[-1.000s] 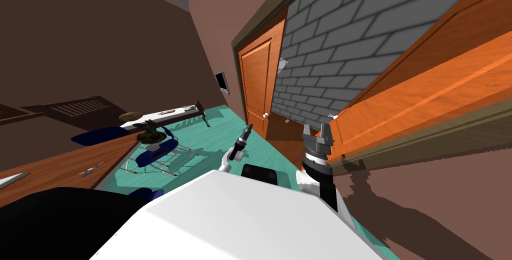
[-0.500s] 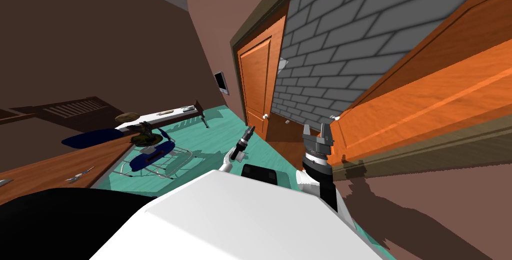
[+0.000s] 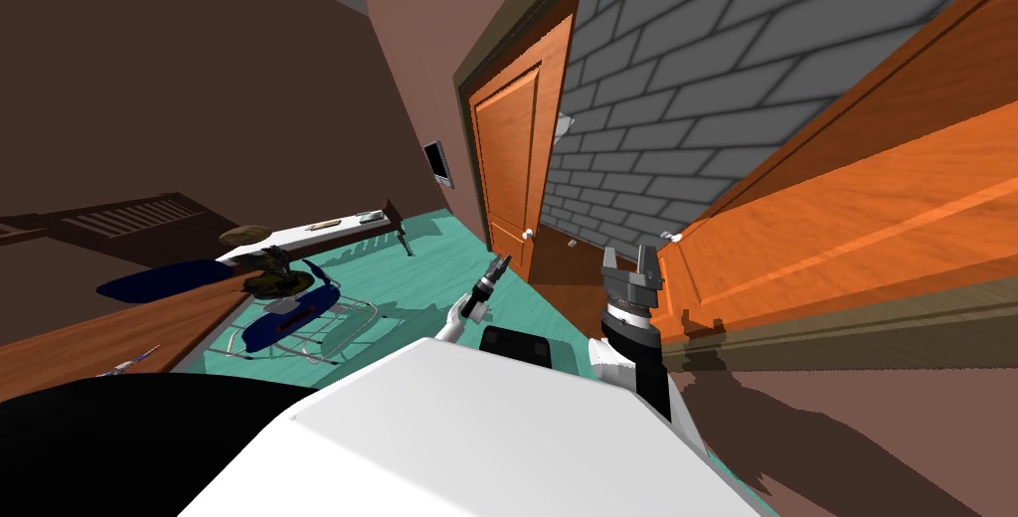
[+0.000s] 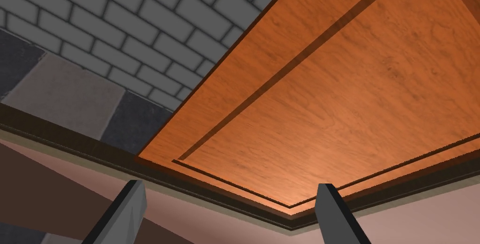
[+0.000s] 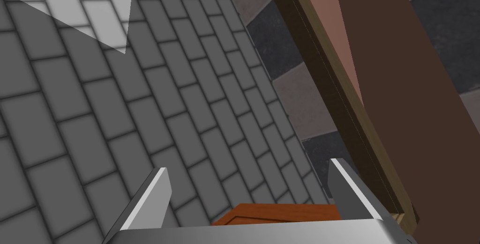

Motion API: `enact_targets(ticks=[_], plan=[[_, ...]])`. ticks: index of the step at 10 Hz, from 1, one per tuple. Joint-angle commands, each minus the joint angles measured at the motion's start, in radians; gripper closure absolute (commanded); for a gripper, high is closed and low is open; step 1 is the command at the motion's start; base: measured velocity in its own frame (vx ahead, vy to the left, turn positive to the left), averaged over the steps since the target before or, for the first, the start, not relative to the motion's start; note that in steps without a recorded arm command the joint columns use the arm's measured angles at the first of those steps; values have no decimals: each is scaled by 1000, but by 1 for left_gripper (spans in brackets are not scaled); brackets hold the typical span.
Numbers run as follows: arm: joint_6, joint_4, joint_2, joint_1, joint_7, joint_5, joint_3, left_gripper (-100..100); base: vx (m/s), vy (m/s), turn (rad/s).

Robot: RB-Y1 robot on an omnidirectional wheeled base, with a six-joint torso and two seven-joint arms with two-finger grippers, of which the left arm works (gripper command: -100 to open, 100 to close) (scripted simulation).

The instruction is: Push the door open

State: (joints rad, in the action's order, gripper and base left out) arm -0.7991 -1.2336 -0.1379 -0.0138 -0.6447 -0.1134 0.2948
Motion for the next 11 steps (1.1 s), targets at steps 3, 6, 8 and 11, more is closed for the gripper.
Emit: enact_targets(ticks=[3, 6, 8, 11], plan=[[-26, 95, -9, 37, -62, -4, 19, -100, 79, -20, -4], [-49, 184, -14, 72, -121, -8, 37, -100, 101, 5, -5], [-63, 236, -18, 94, -159, -10, 48, -100, 97, -1, -4], [-78, 295, -21, 116, -196, -13, 60, -100, 65, 4, -3]])
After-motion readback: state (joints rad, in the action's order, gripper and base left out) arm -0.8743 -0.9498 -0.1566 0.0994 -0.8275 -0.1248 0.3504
